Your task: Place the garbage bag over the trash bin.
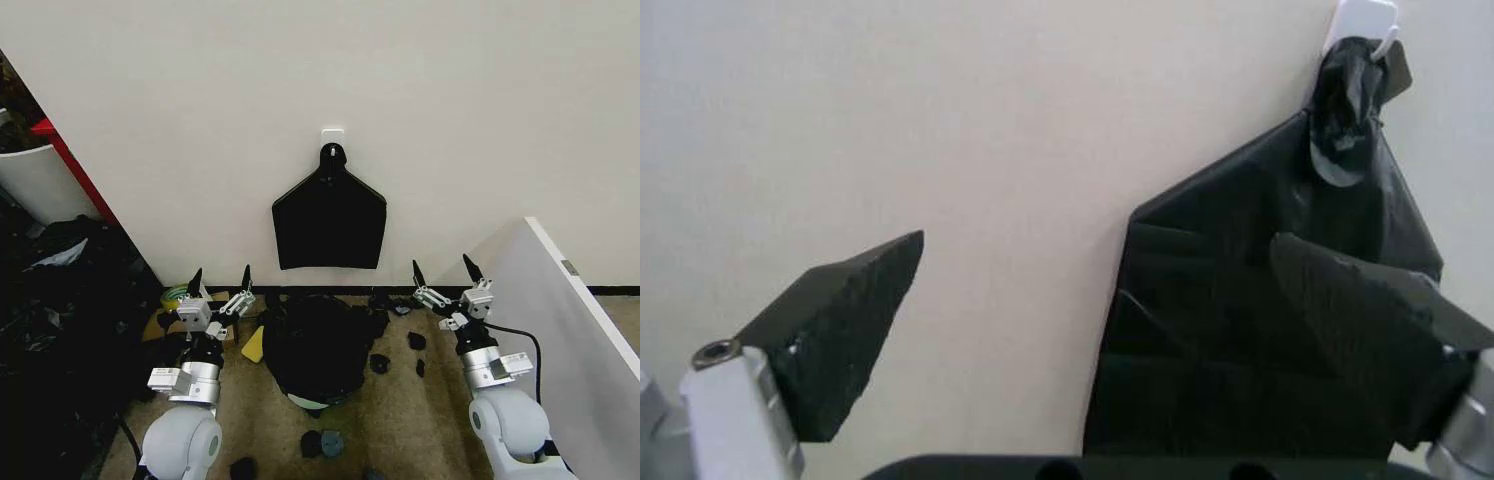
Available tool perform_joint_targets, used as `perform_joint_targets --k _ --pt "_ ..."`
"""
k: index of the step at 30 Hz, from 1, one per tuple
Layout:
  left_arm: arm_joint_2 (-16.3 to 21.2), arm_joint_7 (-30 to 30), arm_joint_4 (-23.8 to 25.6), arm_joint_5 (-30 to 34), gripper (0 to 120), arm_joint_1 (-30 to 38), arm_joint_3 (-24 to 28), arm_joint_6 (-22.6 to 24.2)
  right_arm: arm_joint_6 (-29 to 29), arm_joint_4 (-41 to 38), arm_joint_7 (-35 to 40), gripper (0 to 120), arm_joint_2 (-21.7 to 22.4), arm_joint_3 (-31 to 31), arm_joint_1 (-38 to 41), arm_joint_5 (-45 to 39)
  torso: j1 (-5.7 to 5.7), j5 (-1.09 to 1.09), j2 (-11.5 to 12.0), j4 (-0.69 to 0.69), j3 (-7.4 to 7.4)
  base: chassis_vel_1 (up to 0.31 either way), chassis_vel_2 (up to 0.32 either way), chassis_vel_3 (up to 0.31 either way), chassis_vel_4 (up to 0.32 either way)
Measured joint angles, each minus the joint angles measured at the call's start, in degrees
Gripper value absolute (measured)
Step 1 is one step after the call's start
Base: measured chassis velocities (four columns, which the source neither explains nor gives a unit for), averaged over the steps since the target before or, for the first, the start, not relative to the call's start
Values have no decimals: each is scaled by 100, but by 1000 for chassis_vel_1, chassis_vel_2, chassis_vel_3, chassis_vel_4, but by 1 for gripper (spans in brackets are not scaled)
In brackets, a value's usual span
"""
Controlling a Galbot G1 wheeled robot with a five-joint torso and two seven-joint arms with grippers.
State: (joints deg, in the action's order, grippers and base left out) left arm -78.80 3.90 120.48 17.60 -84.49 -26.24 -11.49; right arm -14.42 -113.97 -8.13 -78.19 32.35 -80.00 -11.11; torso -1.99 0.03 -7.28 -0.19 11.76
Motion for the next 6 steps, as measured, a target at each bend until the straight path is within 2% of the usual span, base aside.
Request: perform_joint_targets --k 6 --pt "-2 5 55 16 100 -48 -24 -23 -2 -33 0 100 -5 -27 -25 34 0 1 0 0 0 0 0 0 0"
